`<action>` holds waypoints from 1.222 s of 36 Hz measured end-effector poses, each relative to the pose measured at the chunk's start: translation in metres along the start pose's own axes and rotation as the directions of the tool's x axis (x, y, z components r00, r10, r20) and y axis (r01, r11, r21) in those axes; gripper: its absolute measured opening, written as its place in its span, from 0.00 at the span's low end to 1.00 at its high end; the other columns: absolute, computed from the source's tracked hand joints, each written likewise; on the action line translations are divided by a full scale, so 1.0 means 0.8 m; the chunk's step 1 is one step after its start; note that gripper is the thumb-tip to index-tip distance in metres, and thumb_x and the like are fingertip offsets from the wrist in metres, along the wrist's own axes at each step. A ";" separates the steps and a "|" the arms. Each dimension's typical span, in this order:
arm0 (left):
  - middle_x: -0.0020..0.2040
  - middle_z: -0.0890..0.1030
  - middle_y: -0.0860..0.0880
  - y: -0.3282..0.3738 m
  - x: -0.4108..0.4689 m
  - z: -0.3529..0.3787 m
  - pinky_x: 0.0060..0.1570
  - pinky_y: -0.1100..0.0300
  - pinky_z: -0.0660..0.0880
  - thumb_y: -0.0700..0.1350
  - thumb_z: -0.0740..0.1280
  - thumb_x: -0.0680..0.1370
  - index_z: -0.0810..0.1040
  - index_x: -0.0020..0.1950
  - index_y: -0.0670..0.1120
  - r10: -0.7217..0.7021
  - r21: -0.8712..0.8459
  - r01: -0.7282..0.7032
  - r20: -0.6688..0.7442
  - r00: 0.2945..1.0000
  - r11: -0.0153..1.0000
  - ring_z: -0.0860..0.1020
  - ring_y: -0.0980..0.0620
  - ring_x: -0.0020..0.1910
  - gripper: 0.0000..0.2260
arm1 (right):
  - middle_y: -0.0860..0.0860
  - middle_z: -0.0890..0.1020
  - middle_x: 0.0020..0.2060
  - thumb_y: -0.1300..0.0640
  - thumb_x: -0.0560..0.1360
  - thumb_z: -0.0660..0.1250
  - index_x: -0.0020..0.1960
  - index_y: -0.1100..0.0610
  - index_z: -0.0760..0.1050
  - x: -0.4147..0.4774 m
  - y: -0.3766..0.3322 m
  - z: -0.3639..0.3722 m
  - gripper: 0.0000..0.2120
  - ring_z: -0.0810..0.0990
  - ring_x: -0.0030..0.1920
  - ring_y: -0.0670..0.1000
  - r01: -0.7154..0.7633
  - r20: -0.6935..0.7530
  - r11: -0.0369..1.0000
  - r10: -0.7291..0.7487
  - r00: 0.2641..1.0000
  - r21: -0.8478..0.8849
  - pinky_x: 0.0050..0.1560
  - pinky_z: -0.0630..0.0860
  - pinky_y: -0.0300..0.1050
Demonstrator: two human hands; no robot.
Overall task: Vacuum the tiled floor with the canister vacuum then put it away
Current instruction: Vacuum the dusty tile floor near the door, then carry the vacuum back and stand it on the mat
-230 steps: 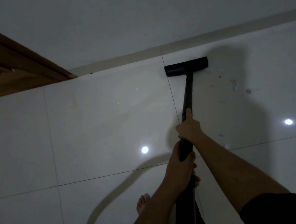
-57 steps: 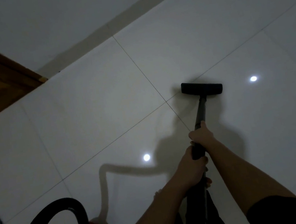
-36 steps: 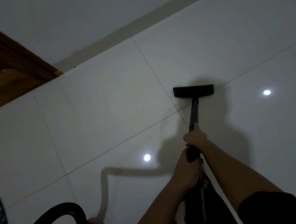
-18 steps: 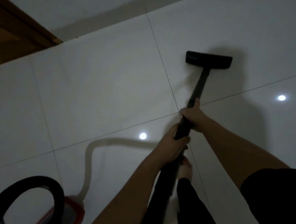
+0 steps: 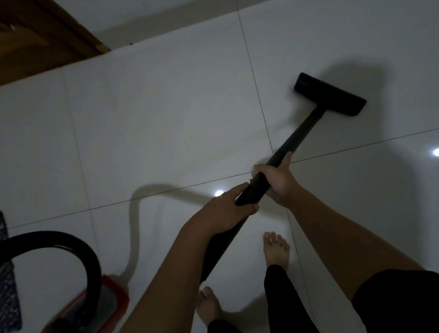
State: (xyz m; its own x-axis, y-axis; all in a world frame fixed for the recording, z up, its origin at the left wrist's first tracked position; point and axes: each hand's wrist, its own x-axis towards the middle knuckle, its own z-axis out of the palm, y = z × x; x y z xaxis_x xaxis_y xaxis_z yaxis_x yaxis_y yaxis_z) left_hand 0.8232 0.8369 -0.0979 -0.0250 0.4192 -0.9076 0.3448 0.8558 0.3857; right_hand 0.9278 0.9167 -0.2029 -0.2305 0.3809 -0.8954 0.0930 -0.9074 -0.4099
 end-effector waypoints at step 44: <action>0.52 0.82 0.48 -0.189 -0.005 -0.158 0.54 0.56 0.67 0.57 0.61 0.77 0.80 0.58 0.50 0.486 0.673 0.348 -0.725 0.489 0.653 0.78 0.48 0.52 0.17 | 0.47 0.74 0.53 0.45 0.76 0.59 0.67 0.53 0.72 0.082 0.097 0.198 0.23 0.74 0.54 0.46 0.922 0.784 -0.150 -0.584 0.210 -0.358 0.59 0.66 0.45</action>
State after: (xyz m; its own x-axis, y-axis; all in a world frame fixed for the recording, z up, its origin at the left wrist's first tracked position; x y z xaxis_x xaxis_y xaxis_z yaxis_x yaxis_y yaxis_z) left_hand 0.6528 0.7443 -0.1316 -0.5246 0.8404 -0.1360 0.8477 0.5008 -0.1751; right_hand 0.7662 0.8430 -0.2662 -0.8622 0.4705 0.1874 0.1208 0.5504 -0.8261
